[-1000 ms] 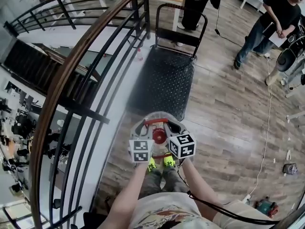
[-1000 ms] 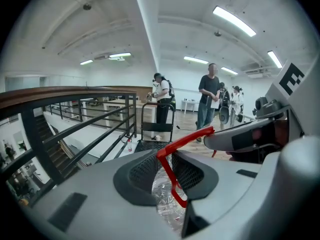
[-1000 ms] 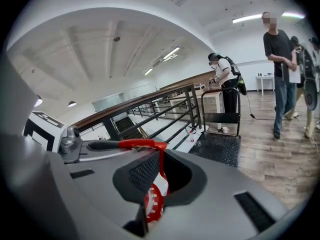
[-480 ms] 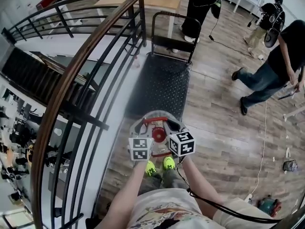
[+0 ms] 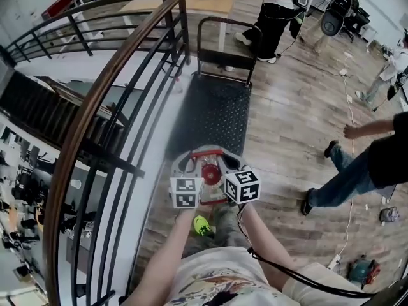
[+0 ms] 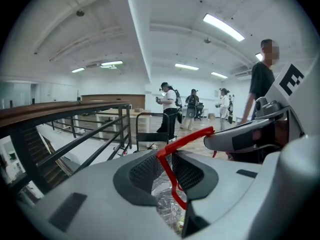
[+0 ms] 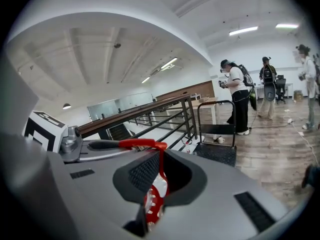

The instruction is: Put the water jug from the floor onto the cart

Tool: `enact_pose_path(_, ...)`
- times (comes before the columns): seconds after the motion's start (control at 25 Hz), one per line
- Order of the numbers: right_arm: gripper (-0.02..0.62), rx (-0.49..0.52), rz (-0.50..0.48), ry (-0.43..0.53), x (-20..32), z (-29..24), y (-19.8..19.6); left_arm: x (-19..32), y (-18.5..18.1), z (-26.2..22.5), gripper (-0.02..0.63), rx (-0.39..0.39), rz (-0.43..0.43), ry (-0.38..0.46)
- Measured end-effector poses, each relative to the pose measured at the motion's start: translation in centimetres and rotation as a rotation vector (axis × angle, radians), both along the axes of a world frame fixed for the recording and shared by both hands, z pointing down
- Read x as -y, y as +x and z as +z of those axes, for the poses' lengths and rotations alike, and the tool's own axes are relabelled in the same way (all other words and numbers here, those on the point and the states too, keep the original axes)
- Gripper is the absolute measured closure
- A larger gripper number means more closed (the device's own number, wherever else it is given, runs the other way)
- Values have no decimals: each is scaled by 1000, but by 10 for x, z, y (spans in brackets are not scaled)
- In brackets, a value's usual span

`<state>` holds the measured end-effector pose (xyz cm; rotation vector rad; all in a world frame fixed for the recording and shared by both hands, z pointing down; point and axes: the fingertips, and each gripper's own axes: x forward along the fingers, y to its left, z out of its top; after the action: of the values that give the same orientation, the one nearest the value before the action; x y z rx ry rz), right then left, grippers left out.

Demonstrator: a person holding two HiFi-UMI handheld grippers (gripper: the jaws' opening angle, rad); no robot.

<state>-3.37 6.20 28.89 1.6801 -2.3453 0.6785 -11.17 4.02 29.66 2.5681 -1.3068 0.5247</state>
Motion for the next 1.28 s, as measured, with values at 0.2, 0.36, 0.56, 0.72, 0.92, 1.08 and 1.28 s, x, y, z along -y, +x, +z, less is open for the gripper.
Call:
enact_pose_path(0.2,563,17,-3,5,10,1,0,11,0,2,514,9,-7,1)
enact_pose_path(0.36,563,22,-10,-7,27,4,6,26,5,4,514,10,-17,-11)
enact_pose_path(0.56,563,36,-20,-25,53,16,22,51,21,13,514,30,-27,-19)
enact_pose_path(0.72,563,49,-38,-42,84,28,38,80,37,26,514,49,-39,-38)
enact_pose_path(0.92,563,57,-66,-58,128,41,62,122,60,39,514,65,-56,-54)
enact_pose_path(1.08,563,51,-93,-64,161,51,83,154,81,48,514,67,-76,-60)
enact_pose_path(1.28,563,53,-98,-68,198,58,108,192,107,58,514,76,-79,-56)
